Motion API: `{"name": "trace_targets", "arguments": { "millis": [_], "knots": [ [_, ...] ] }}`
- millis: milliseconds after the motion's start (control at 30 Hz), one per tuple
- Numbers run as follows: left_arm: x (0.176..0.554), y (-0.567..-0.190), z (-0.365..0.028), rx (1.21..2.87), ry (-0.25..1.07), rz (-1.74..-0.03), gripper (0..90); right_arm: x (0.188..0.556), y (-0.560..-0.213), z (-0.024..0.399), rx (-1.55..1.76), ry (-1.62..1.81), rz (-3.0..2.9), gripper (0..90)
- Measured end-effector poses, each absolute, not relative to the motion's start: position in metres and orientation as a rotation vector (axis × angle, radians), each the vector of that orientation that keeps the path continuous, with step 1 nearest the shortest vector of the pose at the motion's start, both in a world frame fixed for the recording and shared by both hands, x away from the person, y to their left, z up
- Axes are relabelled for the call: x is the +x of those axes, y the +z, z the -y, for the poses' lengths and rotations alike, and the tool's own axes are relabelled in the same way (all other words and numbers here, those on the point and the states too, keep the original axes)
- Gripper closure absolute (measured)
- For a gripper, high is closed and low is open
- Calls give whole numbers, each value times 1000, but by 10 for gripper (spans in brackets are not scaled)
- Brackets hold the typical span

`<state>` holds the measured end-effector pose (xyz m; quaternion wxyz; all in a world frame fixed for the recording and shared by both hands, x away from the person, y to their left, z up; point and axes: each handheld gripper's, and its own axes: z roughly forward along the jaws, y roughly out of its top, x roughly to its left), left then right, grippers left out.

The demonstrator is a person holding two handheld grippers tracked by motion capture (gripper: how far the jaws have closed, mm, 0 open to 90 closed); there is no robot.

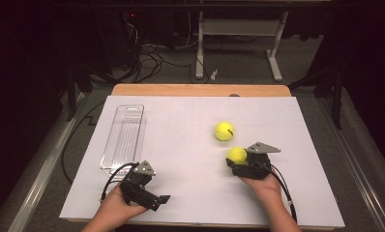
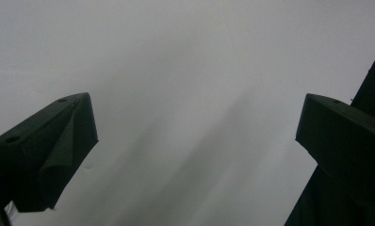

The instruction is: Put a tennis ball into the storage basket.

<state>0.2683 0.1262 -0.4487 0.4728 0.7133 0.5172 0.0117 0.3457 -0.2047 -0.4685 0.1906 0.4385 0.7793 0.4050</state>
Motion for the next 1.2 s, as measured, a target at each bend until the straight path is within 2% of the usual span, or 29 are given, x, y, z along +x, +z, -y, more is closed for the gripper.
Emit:
{"name": "trace_targets", "arguments": {
  "millis": [500,1200],
  "knots": [
    [268,-449,-126,1746,26,-1268,7,344,-467,203,1243,1127,-2168,275],
    [268,-449,-125,1752,26,-1267,7,323,-448,208,1163,1243,-2063,276]
  ]
}}
